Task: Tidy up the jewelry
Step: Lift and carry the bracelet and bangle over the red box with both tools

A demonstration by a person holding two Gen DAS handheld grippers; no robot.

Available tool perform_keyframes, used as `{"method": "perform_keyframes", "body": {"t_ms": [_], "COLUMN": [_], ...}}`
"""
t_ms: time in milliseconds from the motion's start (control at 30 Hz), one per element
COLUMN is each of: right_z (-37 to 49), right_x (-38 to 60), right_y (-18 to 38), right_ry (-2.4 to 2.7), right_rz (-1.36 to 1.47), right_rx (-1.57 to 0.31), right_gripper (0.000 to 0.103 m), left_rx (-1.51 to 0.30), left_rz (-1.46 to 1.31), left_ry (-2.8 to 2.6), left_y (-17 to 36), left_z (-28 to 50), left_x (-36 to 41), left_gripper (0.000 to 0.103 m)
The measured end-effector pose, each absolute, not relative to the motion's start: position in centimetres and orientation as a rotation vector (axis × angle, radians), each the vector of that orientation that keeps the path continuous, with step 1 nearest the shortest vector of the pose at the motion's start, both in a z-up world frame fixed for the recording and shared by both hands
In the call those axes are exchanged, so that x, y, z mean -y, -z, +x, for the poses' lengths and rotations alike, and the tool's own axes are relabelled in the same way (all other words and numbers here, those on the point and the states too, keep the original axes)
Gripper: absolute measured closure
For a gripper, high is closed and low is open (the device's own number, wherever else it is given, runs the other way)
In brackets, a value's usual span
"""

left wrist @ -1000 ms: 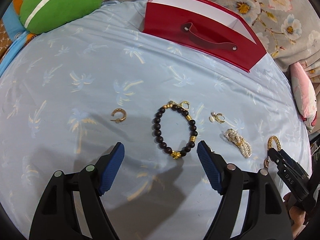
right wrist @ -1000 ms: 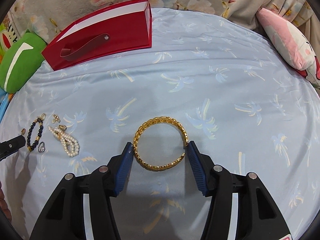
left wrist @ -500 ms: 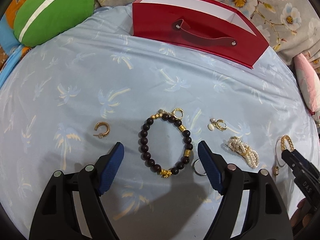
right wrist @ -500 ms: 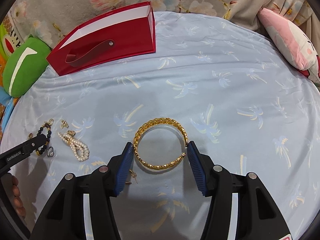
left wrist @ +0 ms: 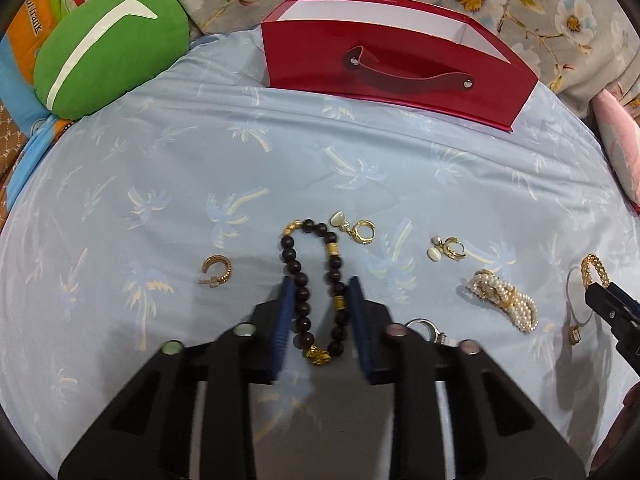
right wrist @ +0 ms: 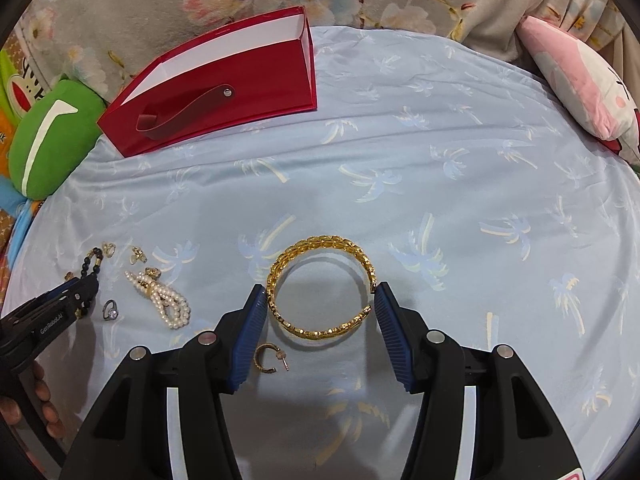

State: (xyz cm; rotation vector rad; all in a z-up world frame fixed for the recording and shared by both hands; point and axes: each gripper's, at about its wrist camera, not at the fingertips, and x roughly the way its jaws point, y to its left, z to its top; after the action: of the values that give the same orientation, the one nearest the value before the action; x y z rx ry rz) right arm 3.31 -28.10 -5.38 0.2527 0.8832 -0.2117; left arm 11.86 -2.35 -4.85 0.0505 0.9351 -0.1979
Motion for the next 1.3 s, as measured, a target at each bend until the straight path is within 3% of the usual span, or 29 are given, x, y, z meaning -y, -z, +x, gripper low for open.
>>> {"method": "perform_keyframes", "body": {"t_ms": [67, 133, 633, 1300], "right_z": [3.3, 3.2, 3.0, 7.1], "right_x": [28.0, 27.8, 25.7, 23.1], "right_y": [5.2, 5.0, 2.6, -6.0], "right_ry": [0.209, 0.206, 0.152, 0.006], "right_rz": [0.251, 0.249, 0.219, 0.188], "right_rx": [-0.880, -0.878, -0.834, -0.659], "right_gripper": [0.049, 0.049, 0.049, 0.049], "left_rx": [-0.946, -0.960, -0.935, -0.690], "left_rz": [0.028, 0.002, -0.105, -0.086], "left_ry": [0.220, 0.251, 0.321, 0.410], "left_y": [4.8, 4.7, 1.4, -10.6], "left_z": [11.9, 11.9, 10.2, 12.0], "left_x": [2.0, 1.7, -0.1, 0.3], "left_gripper": [0.089, 0.096, 0.096, 0.096]}}
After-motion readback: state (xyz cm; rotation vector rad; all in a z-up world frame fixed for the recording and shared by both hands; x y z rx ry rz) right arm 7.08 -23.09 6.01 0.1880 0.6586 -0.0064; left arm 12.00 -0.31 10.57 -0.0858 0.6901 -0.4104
